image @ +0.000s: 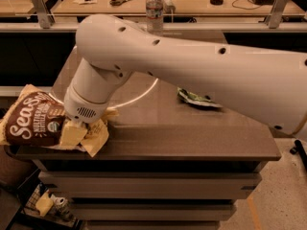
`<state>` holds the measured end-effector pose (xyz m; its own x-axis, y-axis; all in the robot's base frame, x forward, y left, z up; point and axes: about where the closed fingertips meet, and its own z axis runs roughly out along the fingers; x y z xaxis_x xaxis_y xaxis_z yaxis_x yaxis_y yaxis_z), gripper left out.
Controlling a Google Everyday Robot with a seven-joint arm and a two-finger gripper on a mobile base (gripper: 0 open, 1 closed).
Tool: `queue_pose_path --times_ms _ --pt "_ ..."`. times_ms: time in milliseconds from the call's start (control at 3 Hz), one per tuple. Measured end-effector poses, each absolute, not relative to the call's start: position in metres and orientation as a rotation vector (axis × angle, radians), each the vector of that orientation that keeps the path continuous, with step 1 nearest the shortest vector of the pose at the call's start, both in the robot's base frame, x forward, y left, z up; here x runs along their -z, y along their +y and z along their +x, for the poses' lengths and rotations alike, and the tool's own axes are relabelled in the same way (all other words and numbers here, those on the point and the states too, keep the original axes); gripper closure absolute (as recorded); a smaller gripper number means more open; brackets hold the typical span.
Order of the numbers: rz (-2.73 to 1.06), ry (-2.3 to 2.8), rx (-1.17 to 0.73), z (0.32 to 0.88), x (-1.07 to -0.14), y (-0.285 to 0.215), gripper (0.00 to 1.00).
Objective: Pick brown chip bag
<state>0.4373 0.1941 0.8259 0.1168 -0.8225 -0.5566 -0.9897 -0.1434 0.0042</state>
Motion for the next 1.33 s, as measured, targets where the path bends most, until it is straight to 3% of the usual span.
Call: queue_pose_path --times_ms 333,1333 --pt "-2.033 1.762 -0.622 0.4373 -0.8304 0.1941 1.00" --pt "-2.033 1.762 -0.622 0.4373 -0.8315 0.1941 1.00"
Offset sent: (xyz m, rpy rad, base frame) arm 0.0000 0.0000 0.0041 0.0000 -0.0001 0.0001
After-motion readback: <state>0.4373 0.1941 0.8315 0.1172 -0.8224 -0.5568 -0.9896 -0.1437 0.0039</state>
